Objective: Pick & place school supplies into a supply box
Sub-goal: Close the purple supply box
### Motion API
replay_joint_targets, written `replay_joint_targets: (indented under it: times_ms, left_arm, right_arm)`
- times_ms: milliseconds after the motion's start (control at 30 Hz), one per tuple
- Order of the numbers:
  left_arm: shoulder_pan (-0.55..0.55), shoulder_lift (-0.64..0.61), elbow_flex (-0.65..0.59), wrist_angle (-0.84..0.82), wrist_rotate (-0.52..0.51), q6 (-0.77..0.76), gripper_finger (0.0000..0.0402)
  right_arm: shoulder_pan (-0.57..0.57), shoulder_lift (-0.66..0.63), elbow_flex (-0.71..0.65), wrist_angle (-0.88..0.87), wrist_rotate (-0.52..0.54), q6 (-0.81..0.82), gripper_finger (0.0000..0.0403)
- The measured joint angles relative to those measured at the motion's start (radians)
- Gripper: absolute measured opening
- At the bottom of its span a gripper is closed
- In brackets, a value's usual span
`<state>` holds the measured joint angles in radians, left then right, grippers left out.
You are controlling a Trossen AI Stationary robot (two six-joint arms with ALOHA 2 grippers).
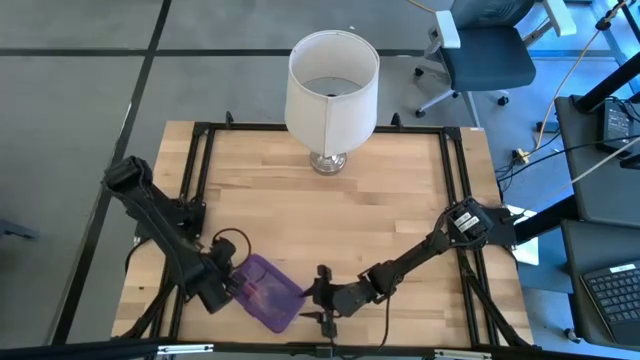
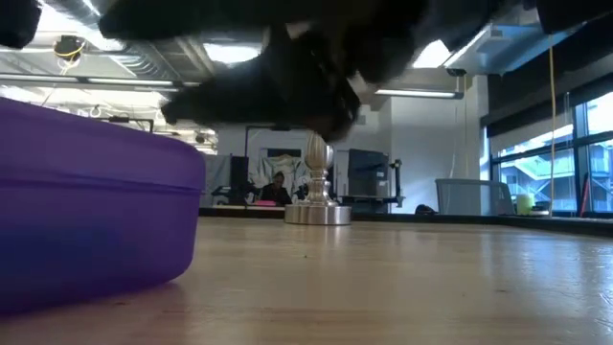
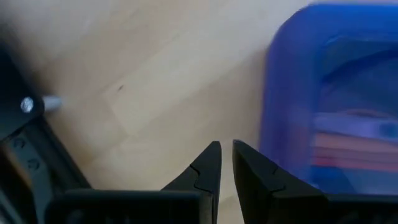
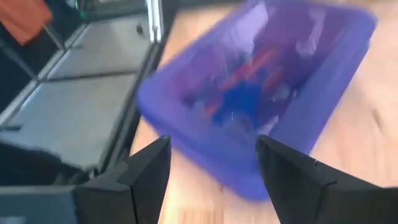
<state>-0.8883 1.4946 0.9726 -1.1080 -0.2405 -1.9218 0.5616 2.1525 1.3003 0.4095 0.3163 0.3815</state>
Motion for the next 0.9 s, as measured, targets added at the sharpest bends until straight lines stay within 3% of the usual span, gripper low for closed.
replay_joint_targets:
  times_ms: [267, 500, 900]
  left_arm:
    - [0.0, 0.128, 0.0, 0.042, 0.138, -0.031, 0.0034]
    - [0.0, 0.164, 0.0, 0.168, 0.136, -0.005, 0.0037]
    - [0.014, 0.164, 0.0, 0.167, 0.126, 0.018, 0.0034]
  right_arm:
    - [0.002, -0.004, 0.003, -0.095, -0.164, 0.123, 0.0239]
    - [0.008, 0.007, -0.005, -0.172, -0.148, 0.132, 0.0239]
    - [0.008, -0.001, -0.001, -0.172, -0.211, 0.203, 0.0239]
